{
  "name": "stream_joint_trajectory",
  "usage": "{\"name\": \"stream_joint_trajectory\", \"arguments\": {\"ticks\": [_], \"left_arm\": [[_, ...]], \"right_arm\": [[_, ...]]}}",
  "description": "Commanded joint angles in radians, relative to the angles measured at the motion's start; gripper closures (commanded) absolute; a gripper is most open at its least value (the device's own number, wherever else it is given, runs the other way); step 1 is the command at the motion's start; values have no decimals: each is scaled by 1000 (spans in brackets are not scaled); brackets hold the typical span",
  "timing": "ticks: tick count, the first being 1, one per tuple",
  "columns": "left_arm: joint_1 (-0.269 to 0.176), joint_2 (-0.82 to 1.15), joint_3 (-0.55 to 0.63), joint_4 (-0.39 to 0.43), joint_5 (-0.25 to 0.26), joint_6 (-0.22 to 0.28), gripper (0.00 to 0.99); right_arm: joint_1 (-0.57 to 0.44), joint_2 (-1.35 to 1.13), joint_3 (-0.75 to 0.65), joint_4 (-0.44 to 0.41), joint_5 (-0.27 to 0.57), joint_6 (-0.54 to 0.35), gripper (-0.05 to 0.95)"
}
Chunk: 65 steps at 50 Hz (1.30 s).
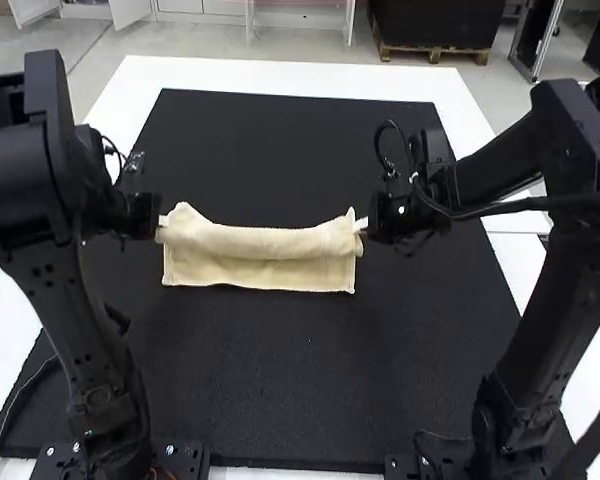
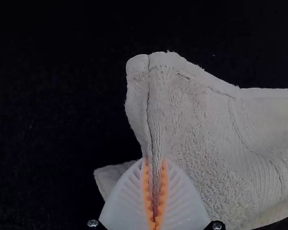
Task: Fold the towel.
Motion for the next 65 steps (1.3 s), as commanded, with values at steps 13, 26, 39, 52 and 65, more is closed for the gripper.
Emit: {"name": "stream_joint_trajectory", "arguments": {"ticks": [13, 26, 39, 52, 65], "left_arm": [[37, -18, -105, 160, -43, 30, 970], [34, -9, -188, 272, -101, 30, 967], [34, 3, -265, 399, -116, 24, 666], [41, 2, -262, 443, -139, -5, 25], [127, -3, -217, 479, -106, -114, 25]], "right_arm": [[-37, -13, -63, 68, -10, -7, 920], [-39, 28, -115, 137, -5, -17, 889], [-39, 30, -139, 160, 22, -27, 538], [-39, 27, -148, 152, 35, -21, 28], [-10, 25, -148, 147, 27, -20, -2]]}}
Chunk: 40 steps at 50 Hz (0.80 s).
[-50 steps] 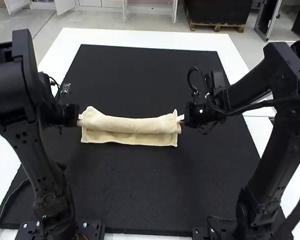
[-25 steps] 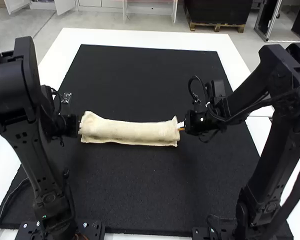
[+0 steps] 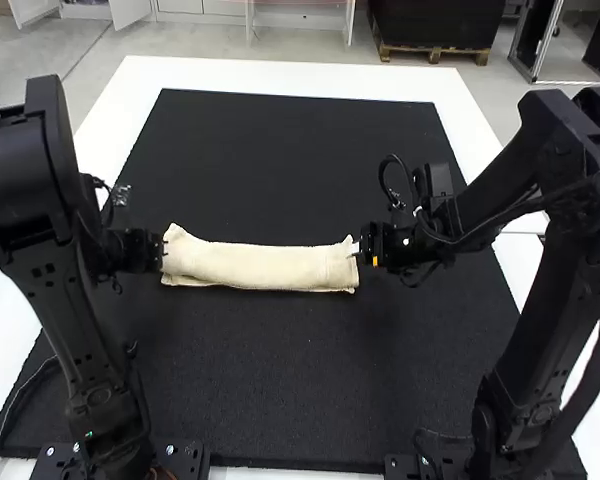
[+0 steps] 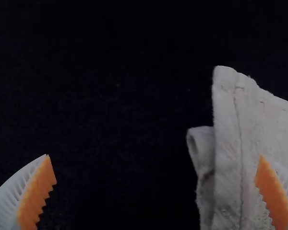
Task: Fold the towel.
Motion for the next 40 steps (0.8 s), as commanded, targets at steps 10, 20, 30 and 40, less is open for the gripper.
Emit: {"name": "stream_joint_trajectory", "arguments": {"ticks": [10, 20, 30, 40], "left_arm": [[91, -4, 85, -20, 57, -87, 26], [89, -27, 125, -82, 59, -87, 26], [84, -90, 149, -109, 59, -127, 26], [68, -133, 154, -120, 57, -150, 26]], "right_arm": [[73, 9, 5, 4, 6, 1, 0], [81, 35, 17, 13, 14, 1, 0], [83, 74, 19, 43, 18, -2, 2], [86, 118, 42, 62, 17, -5, 3]]}}
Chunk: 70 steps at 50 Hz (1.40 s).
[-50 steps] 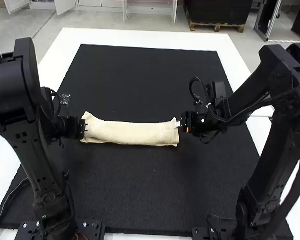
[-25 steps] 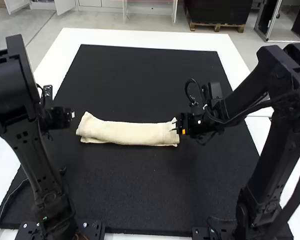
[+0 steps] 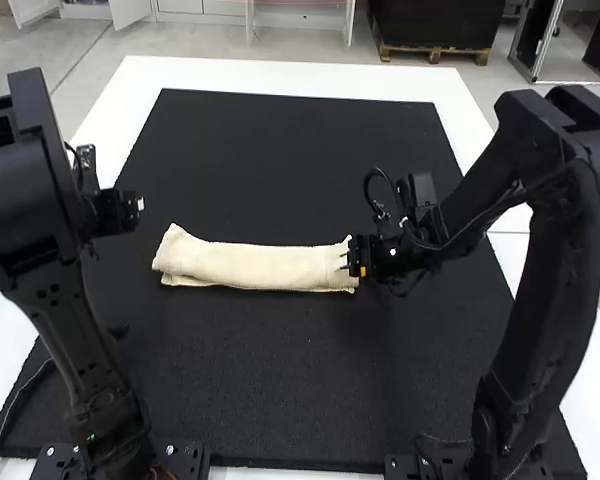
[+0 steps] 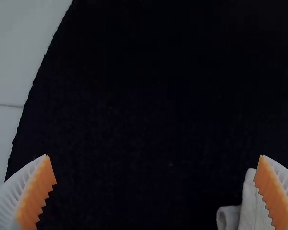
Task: Fold the towel.
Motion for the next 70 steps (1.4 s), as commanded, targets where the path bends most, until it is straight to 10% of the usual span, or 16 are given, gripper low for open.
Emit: {"name": "stream_joint_trajectory", "arguments": {"ticks": [1, 15, 24, 27, 70], "left_arm": [[-14, -28, 23, -10, 13, -30, 26], [-19, -47, 23, -39, 13, -46, 26], [-19, -73, 19, -48, 14, -46, 26], [-19, -79, 20, -51, 13, -46, 26], [-19, -91, -26, -48, -14, -49, 26]], "right_arm": [[12, 30, 31, 8, 9, -5, 3], [72, 76, 59, 22, 9, -7, 87], [93, 114, 62, 37, 4, -28, 862], [90, 128, 62, 32, -2, -43, 921], [93, -147, 175, -179, -53, -27, 923]]}}
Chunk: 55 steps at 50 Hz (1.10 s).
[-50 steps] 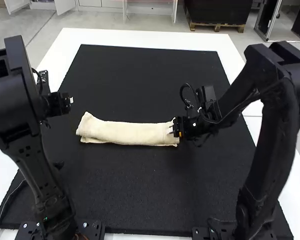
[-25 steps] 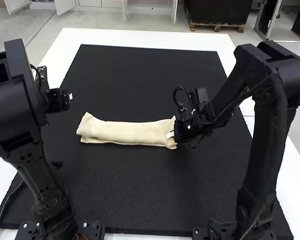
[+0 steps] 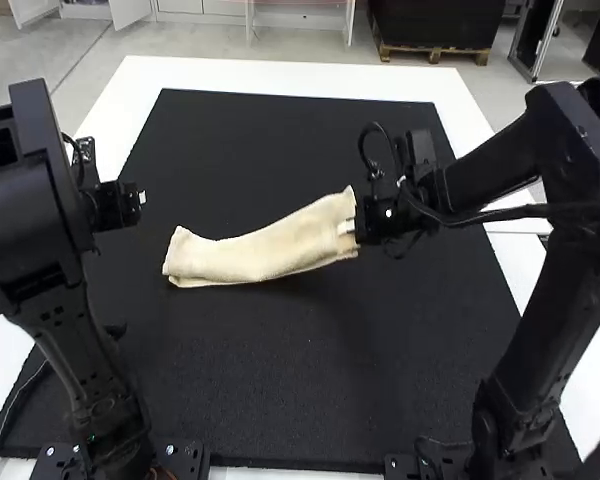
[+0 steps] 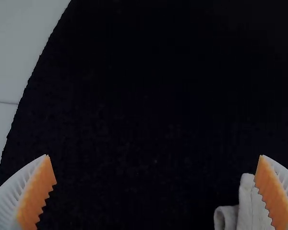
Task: Fold the towel.
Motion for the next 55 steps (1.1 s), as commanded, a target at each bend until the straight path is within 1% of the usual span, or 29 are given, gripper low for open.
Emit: {"name": "stream_joint_trajectory", "arguments": {"ticks": [1, 11, 19, 27, 36, 44, 55], "left_arm": [[-6, -23, -11, 7, -9, -9, 26], [-6, -21, -22, 16, -9, -8, 26], [-6, -24, -22, 10, -10, -8, 26], [-6, -24, -22, 8, -18, -6, 26], [-6, -26, -22, 8, -18, -6, 26], [-6, -27, -22, 5, -18, -6, 26], [-6, -26, -22, 11, -18, -5, 26]], "right_arm": [[58, -12, 33, 0, -31, 12, 923], [167, 16, 68, 5, -48, 44, 923], [252, 48, 119, 59, -54, 65, 923], [317, 108, 174, 114, -60, 108, 923], [392, 201, 259, 154, -65, 116, 923], [429, 289, 332, 163, -66, 114, 923], [470, 378, 427, 192, -71, 134, 923]]}}
